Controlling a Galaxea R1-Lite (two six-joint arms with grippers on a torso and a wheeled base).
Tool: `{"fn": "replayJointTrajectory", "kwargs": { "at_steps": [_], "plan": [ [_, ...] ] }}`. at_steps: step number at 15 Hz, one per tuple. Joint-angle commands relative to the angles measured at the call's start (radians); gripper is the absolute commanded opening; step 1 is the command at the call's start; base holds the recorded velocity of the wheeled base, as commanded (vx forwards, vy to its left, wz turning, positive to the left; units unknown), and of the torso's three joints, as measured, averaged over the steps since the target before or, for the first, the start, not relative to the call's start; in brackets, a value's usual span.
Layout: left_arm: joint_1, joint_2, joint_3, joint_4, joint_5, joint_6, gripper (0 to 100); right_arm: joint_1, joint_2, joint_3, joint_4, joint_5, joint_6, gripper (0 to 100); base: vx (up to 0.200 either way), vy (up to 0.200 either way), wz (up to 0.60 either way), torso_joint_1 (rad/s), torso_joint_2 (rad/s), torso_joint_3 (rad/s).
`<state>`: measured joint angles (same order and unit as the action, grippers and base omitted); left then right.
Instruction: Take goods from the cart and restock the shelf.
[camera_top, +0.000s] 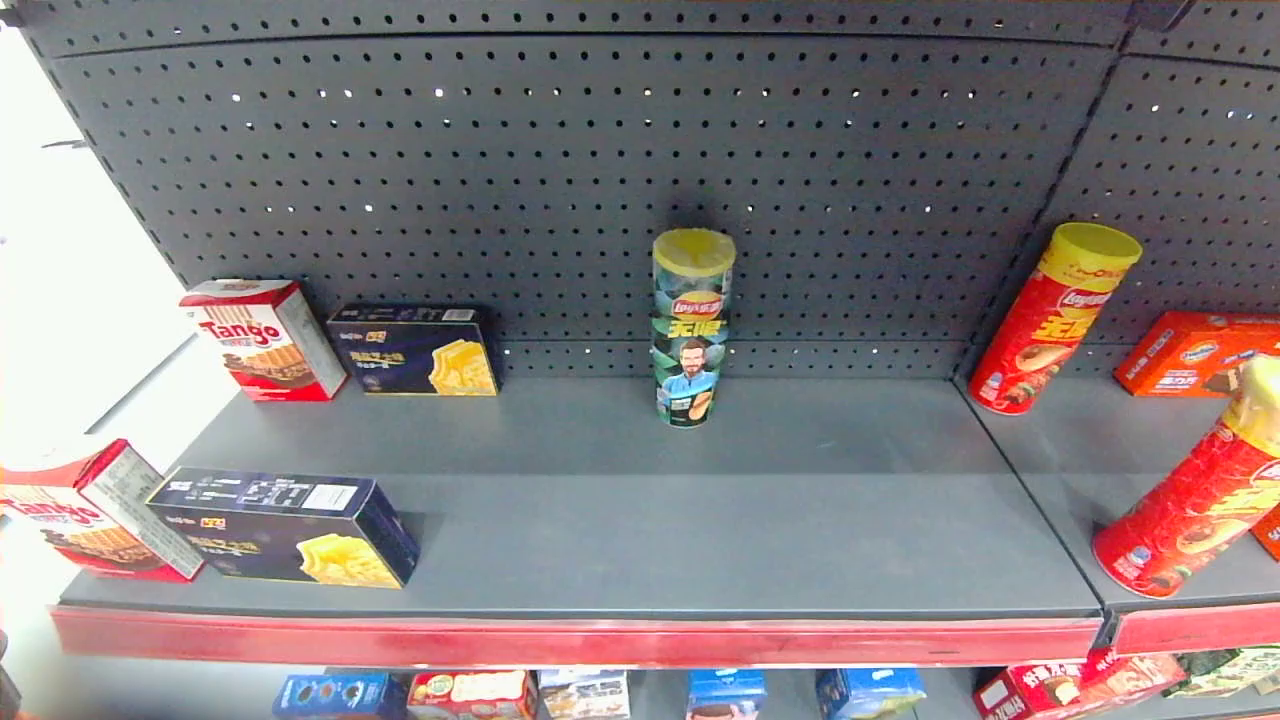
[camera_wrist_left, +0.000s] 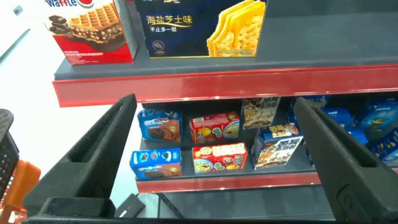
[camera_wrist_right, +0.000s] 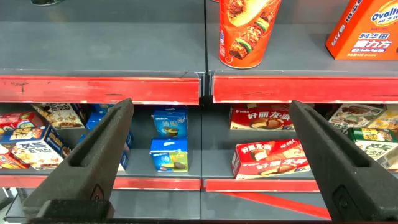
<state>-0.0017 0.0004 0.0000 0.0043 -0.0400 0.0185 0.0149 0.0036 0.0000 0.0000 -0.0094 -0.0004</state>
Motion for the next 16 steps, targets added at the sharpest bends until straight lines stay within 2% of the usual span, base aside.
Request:
{"fn": "replayJointTrajectory", "kwargs": {
  "at_steps": [1, 14, 16],
  "plan": [
    [0.0, 0.0, 0.0, 0.0, 0.0, 0.0, 100, 0.0, 0.001, 0.0, 0.0, -0.001, 0.002, 100, 0.0, 0.0, 0.0, 0.0, 0.0, 0.0],
    [0.0, 0.0, 0.0, 0.0, -0.001, 0.001, 100, 0.0, 0.001, 0.0, 0.0, -0.003, 0.0, 100, 0.0, 0.0, 0.6, 0.005, 0.0, 0.002],
    [0.0, 0.0, 0.0, 0.0, 0.0, 0.0, 100, 0.0, 0.001, 0.0, 0.0, -0.004, 0.003, 100, 0.0, 0.0, 0.0, 0.0, 0.0, 0.0]
  ]
}}
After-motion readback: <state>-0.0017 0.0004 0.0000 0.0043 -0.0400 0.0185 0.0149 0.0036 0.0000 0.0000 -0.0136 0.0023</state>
